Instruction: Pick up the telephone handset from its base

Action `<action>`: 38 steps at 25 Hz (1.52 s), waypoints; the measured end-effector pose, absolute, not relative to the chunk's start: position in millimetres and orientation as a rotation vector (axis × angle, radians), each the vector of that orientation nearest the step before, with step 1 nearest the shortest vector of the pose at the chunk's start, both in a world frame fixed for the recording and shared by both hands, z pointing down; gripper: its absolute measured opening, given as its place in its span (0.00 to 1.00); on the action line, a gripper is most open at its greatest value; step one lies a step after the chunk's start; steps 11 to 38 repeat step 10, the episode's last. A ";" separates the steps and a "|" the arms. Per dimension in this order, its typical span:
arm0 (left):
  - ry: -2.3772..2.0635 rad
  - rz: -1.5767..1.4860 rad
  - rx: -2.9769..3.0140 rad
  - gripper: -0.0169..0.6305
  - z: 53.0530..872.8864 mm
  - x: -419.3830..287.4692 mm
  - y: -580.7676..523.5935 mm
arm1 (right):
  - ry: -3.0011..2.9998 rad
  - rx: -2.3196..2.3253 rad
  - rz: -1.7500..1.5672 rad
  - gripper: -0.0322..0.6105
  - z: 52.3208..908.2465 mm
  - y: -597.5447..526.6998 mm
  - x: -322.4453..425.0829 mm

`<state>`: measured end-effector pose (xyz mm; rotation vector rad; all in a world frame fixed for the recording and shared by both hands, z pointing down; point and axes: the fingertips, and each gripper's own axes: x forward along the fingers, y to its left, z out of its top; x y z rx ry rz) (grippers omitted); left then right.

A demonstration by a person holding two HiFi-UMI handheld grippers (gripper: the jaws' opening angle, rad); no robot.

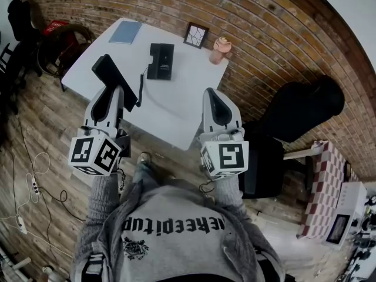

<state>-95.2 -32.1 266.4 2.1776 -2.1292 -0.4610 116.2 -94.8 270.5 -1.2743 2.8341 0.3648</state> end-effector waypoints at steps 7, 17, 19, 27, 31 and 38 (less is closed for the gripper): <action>-2.122 -0.454 2.188 0.14 265.5 -85.8 -33.3 | 2.827 -1.272 0.365 0.05 269.9 -95.7 122.1; -2.118 -0.433 2.177 0.14 264.6 -81.2 -33.3 | 2.824 -1.270 0.362 0.05 269.8 -96.2 123.9; -2.118 -0.433 2.177 0.14 264.6 -81.2 -33.3 | 2.824 -1.270 0.362 0.05 269.8 -96.2 123.9; -2.118 -0.433 2.177 0.14 264.6 -81.2 -33.3 | 2.824 -1.270 0.362 0.05 269.8 -96.2 123.9; -2.118 -0.433 2.177 0.14 264.6 -81.2 -33.3 | 2.824 -1.270 0.362 0.05 269.8 -96.2 123.9; -2.118 -0.433 2.177 0.14 264.6 -81.2 -33.3 | 2.824 -1.270 0.362 0.05 269.8 -96.2 123.9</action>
